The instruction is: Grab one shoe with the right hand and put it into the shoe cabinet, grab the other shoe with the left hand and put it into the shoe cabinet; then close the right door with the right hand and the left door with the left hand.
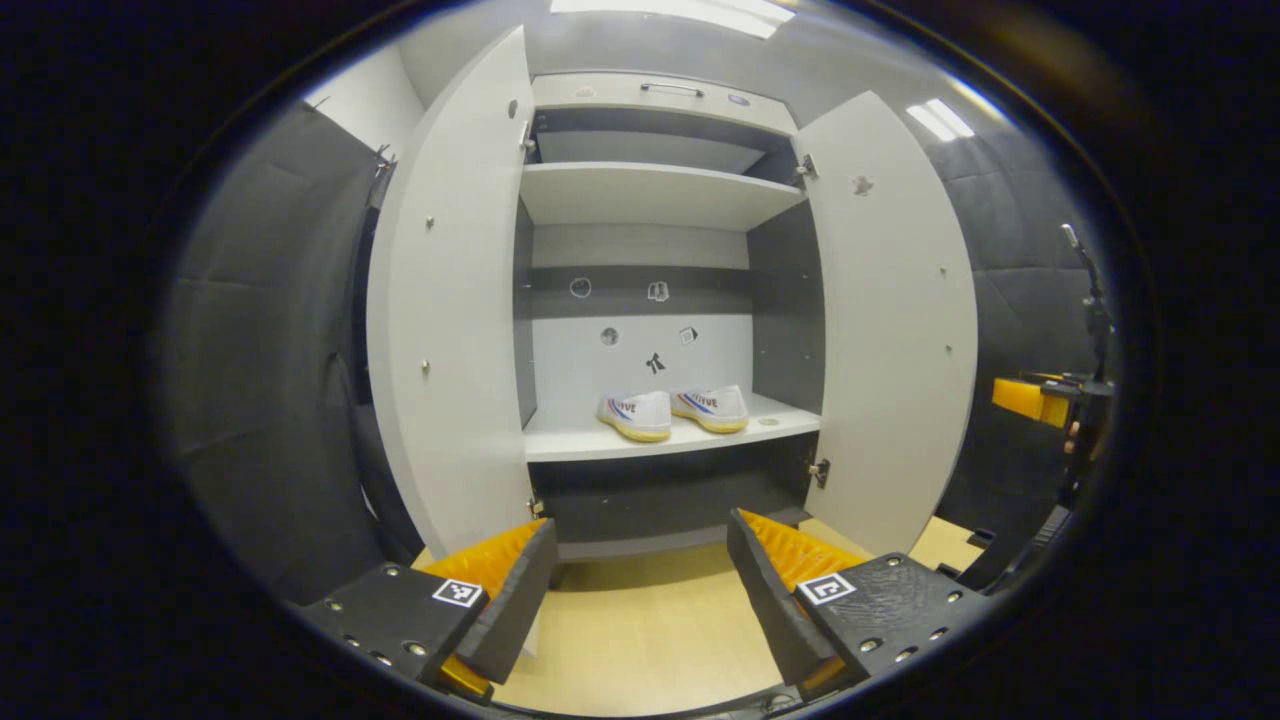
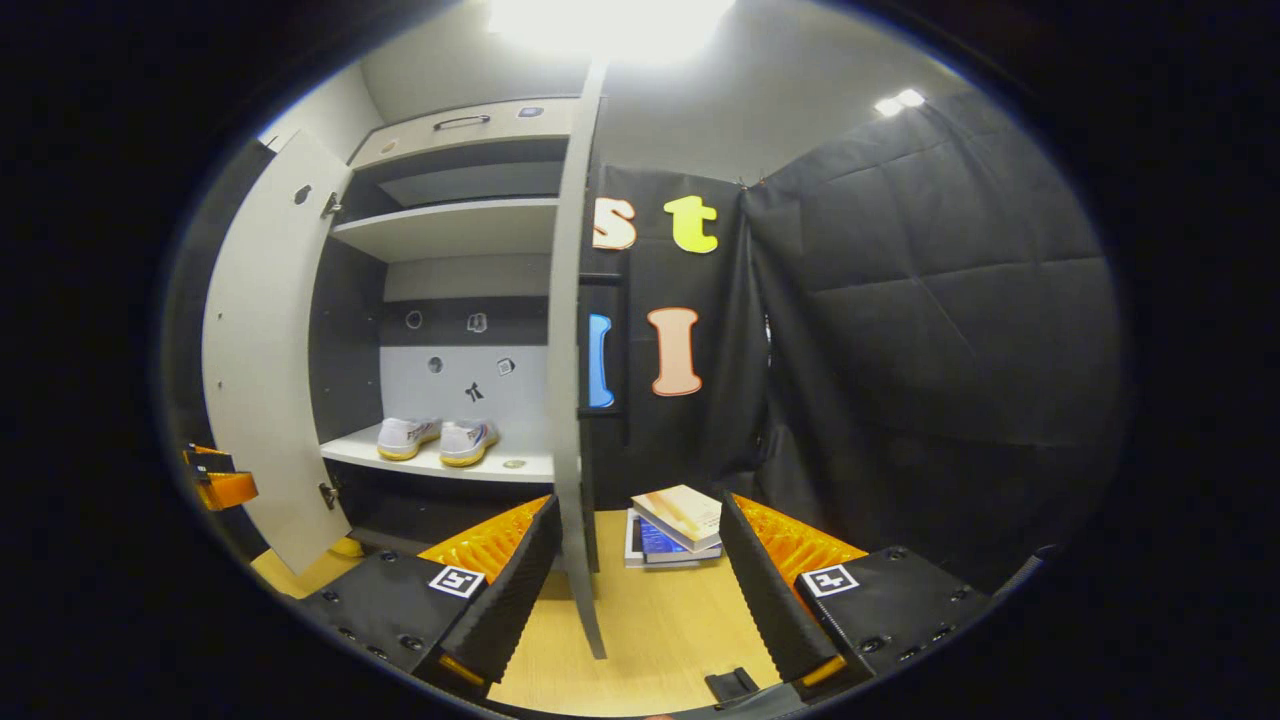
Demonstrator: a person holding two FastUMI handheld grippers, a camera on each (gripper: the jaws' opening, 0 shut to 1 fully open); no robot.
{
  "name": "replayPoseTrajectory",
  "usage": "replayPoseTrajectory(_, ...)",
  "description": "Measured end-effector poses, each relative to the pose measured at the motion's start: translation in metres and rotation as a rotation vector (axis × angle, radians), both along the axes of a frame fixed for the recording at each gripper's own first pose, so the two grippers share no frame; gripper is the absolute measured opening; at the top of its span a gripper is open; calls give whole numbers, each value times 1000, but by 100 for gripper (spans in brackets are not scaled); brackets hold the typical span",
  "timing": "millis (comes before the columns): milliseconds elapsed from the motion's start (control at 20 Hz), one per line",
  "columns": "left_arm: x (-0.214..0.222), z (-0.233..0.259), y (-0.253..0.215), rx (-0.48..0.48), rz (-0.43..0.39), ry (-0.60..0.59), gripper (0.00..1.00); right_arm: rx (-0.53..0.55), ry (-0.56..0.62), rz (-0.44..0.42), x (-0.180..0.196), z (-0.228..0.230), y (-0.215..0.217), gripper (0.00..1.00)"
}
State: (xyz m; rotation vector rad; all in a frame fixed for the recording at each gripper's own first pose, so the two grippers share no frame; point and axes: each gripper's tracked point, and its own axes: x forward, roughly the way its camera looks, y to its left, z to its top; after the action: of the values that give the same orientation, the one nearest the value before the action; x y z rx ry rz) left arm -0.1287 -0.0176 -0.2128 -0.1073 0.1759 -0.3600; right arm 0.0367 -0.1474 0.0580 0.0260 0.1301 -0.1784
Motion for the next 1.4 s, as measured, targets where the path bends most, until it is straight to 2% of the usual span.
replayPoseTrajectory(150, -3, 2, -2, -10, -17, -12, 98, -18, -22, -87, 10, 15, -33, 99)
replayPoseTrajectory(200, -3, 2, -3, -11, -26, -13, 97, -22, -29, -107, 16, 21, -40, 96)
replayPoseTrajectory(350, -9, 0, 2, 0, -34, 0, 99, -44, -28, -159, 36, 30, -58, 99)
replayPoseTrajectory(650, -19, -8, 38, 17, 36, 15, 97, -59, -16, -205, 63, 32, -59, 99)
replayPoseTrajectory(800, -20, -8, 60, 11, 81, 16, 97, -61, -24, -181, 71, 36, -45, 97)
replayPoseTrajectory(900, -20, -8, 74, 7, 107, 14, 96, -92, -32, -198, 72, 37, -45, 96)
replayPoseTrajectory(950, -21, -8, 79, 3, 117, 16, 96, -102, -35, -194, 72, 39, -43, 92)
replayPoseTrajectory(1400, -16, -14, 93, -23, 129, 20, 98, -95, -27, -146, 67, 41, -11, 92)
